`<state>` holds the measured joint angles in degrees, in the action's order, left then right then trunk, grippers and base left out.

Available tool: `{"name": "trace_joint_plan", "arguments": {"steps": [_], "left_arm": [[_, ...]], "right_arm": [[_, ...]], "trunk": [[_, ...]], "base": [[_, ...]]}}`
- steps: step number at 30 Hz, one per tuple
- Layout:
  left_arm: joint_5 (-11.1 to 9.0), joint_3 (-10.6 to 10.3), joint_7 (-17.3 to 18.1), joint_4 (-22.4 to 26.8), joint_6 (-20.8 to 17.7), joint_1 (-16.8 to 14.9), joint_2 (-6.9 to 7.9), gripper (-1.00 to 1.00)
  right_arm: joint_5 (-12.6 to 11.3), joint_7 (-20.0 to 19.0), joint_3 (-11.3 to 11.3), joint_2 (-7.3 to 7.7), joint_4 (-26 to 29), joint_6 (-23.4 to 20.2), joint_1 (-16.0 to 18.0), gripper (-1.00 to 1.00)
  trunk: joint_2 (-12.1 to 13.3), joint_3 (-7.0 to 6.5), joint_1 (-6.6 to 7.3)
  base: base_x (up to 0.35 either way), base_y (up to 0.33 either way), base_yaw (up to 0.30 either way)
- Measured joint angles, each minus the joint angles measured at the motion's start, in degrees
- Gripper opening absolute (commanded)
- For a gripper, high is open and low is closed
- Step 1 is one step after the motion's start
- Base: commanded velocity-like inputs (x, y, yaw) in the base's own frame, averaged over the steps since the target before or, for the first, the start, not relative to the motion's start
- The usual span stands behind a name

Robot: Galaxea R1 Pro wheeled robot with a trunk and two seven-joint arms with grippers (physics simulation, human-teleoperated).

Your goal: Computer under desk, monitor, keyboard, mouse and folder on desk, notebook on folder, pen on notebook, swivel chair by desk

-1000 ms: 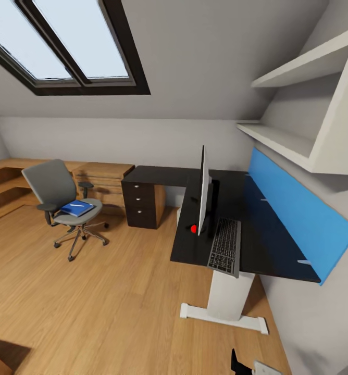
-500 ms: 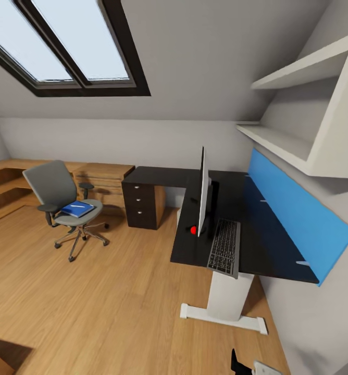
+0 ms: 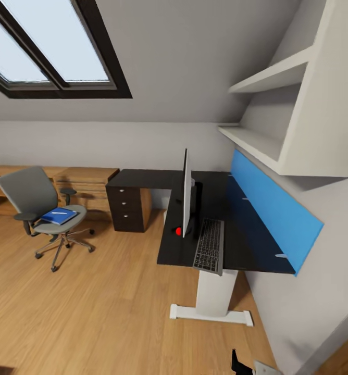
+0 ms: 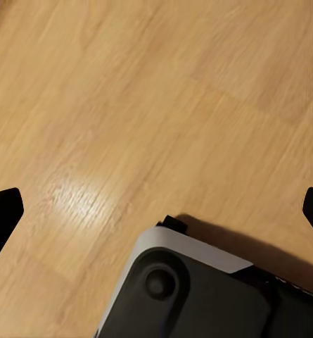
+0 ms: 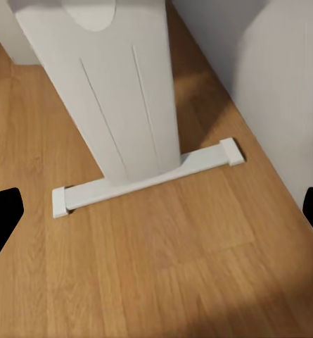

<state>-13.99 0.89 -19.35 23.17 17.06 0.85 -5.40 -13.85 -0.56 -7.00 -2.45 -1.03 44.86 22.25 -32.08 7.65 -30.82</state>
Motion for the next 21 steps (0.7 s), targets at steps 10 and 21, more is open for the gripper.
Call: {"name": "trace_joint_plan", "arguments": {"steps": [10, 21], "left_arm": [[-0.08, -0.06, 0.92, -0.18, -0.74, 0.06, 0.17, 1.00], [-0.13, 0.00, 5.98, -0.29, -5.63, -0.07, 2.15, 1.00]], "right_arm": [[-0.01, 0.05, 0.07, -0.13, 0.00, 0.00, 0.00, 1.00], [-0.36, 0.10, -0.24, 2.12, 0.90, -0.03, 0.09, 1.00]], "trunk": [[4.02, -1.84, 2.20], [8.45, -3.83, 4.62]], "base": [[0.000, 0.000, -0.164], [0.000, 0.000, -0.004]]}}
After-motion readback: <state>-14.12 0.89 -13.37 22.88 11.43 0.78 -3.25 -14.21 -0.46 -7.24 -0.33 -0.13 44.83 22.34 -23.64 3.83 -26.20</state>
